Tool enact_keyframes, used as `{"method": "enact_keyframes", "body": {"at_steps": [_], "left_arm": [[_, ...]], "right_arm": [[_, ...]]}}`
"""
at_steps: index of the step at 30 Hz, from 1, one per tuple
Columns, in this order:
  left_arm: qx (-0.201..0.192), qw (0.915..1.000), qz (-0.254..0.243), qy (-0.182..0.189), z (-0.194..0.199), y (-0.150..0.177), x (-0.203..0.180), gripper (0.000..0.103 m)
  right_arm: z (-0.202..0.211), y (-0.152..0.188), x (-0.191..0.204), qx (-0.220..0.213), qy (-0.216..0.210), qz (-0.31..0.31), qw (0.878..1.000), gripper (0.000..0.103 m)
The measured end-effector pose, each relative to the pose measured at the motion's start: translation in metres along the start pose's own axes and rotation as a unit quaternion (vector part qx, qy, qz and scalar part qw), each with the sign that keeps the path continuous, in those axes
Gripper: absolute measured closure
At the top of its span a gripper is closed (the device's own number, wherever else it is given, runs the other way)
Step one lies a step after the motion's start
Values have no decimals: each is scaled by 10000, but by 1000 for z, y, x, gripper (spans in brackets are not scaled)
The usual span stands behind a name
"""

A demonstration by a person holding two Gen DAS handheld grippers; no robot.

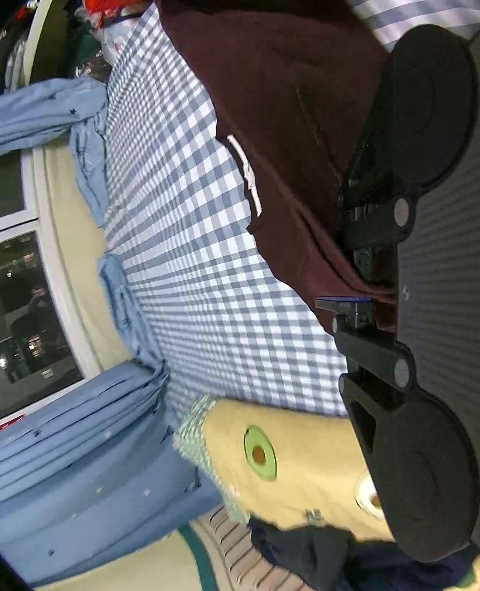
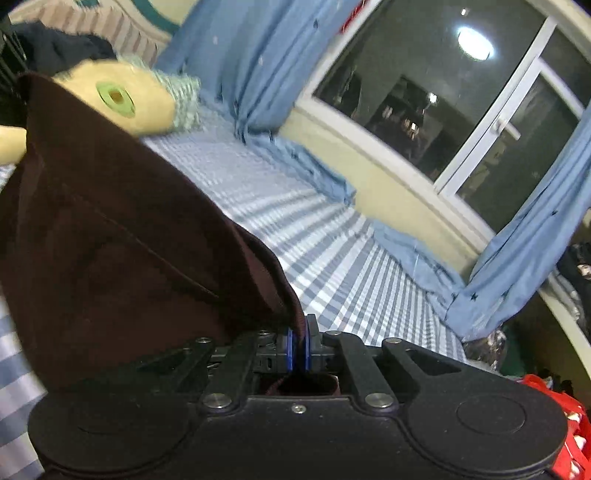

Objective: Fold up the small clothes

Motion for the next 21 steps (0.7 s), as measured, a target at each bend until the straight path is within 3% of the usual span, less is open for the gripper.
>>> {"method": "enact_keyframes", "body": {"at_steps": [5,11,21], "left_arm": [[535,9980,66,327,-92,-24,32,99],[1116,9912,103,698,-180,-26,52,99],[1550,9799,487,1155,-249,-5,66,95]], "right_arm": [[-84,-4,27,694,-45,166,9974,98],[-155,8,54,1411,-173,108,9898,98],[-214,29,81,2147,-283,-260,9759,93]]}}
Point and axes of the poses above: each gripper's, at about its wrist camera, not at the fingertips, and z roughly against the way its jaws point, x to its left, y to its underside, the point moved 8 cm from there along -z, roughly the way its jaws point, and after that the axes turned 12 degrees about y, right-handed, at the moved point
